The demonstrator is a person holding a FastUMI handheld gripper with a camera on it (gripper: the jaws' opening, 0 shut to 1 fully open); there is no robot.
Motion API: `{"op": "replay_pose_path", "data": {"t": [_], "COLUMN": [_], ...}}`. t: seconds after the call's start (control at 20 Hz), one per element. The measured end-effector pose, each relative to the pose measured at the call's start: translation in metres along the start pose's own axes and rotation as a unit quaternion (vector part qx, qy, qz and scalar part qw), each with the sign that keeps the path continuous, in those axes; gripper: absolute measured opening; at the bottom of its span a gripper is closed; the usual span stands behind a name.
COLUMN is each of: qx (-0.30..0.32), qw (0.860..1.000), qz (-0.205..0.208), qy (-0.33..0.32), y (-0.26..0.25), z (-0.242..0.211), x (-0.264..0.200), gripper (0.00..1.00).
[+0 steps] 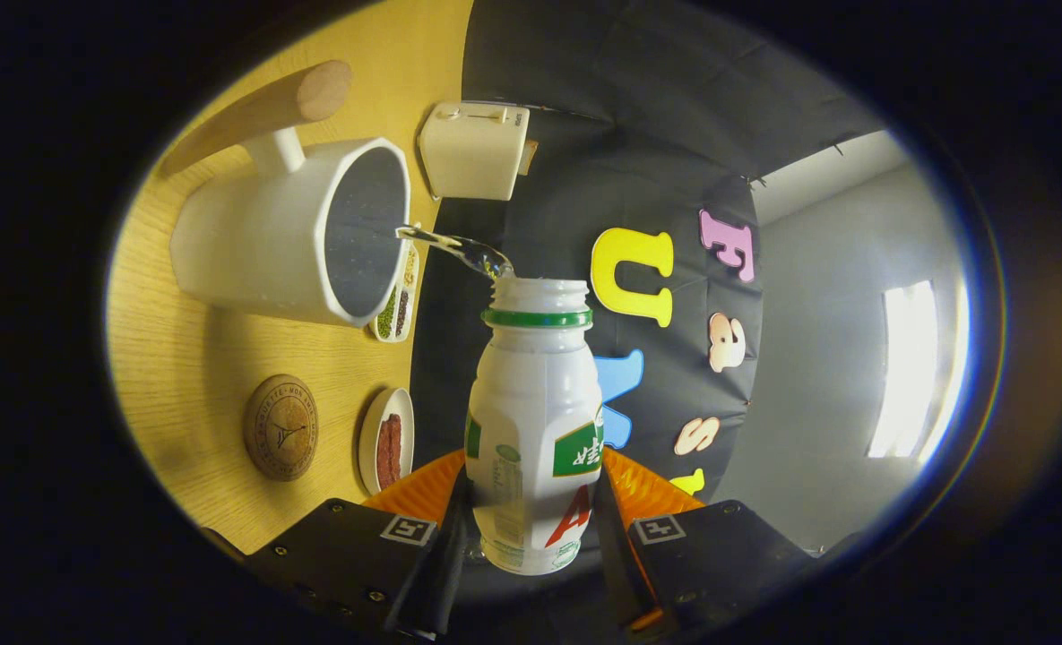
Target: Take the bottle from table, then pour the juice into the cup, finally place the bottle on the coaster
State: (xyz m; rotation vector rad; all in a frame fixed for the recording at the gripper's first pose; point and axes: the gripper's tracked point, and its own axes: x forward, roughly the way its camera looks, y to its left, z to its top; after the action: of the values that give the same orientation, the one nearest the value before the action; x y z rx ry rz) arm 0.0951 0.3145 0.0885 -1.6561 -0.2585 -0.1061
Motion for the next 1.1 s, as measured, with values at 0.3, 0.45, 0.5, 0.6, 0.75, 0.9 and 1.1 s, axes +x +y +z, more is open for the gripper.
{"op": "replay_pose_path", "data": {"t": [0.3,0.45,0.5,0.6,0.75,0.9,1.1], "qx": [-0.003,-0.011,-0.014,-0.017,-0.020,-0.026,-0.033], "qw": [1.000,1.000,1.000,1.000,1.000,1.000,0.999], "qz": [-0.002,-0.007,-0.009,-0.010,-0.013,-0.015,-0.019], "qy": [0.000,-0.001,-0.001,-0.001,-0.002,-0.003,-0.007], "y": [-0.001,-0.003,-0.004,-0.005,-0.008,-0.011,-0.015], "z": [0.002,0.001,0.002,0.001,0.000,0.001,0.001], "x": [0.000,0.000,0.000,0.000,-0.001,0.000,-0.001], "gripper": [0.65,0.65,0.65,0.65,0.65,0.65,0.65]}}
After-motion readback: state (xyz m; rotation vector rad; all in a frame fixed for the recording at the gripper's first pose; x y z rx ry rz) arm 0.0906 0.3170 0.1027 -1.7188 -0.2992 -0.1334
